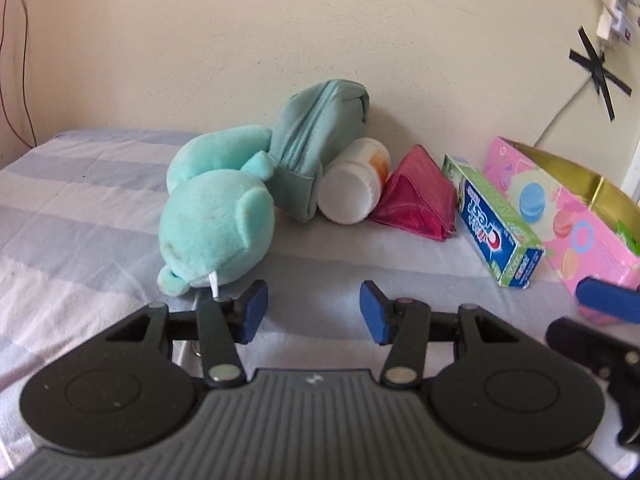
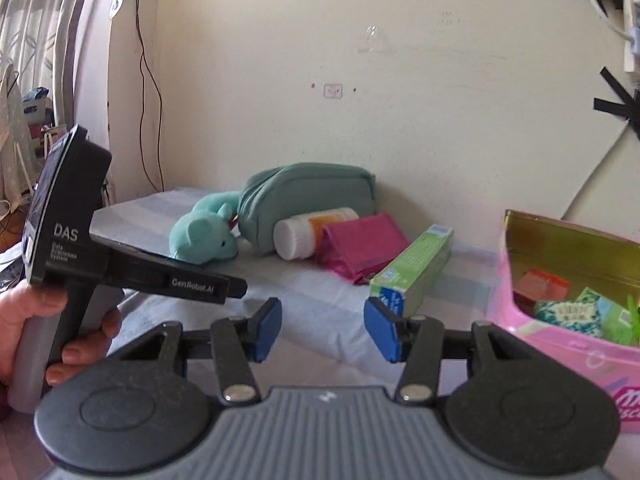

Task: Organize objects
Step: 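Move the left gripper to the toothpaste box and grasp it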

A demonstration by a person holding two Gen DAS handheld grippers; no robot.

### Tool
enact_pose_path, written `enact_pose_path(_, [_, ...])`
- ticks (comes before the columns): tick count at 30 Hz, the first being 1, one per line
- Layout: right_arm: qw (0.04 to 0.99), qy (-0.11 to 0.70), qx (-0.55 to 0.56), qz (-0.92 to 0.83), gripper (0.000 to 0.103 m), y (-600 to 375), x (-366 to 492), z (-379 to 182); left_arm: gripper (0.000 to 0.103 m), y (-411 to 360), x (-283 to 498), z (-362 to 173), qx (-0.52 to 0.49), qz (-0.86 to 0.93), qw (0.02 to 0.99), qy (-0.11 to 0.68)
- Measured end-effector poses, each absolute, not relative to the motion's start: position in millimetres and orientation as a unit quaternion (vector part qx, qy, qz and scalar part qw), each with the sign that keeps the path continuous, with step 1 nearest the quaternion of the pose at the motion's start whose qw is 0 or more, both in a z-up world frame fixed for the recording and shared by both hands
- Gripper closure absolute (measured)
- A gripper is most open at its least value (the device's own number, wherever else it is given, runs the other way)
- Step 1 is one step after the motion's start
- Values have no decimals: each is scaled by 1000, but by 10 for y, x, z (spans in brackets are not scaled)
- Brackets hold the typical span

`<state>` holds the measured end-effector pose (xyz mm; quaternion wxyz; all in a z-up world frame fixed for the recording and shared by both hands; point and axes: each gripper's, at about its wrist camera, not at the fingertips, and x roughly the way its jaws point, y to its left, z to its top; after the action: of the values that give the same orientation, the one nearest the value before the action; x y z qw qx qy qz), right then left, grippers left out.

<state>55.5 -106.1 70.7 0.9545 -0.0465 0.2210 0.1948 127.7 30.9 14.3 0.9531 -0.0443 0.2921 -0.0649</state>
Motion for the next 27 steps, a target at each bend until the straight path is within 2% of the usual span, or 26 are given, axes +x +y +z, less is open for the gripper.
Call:
enact_pose_path(6, [965,219,-54,136,56,-836,914,767,50,489,1287,146,-89,-50,948,301])
enact_pose_path(11, [975,214,-32,48,53,-911,1196,768,50,474,1259,150,-65,-34,950,302])
enact_pose_path(17, [968,241,-68,7,52,-891,1367,541,49,432,1271,142,-49,-31,950,306])
enact_pose_path(27, [951,304,-49,13,49,-943,1591,468,47,450,1272,139,-65,-35,948,310])
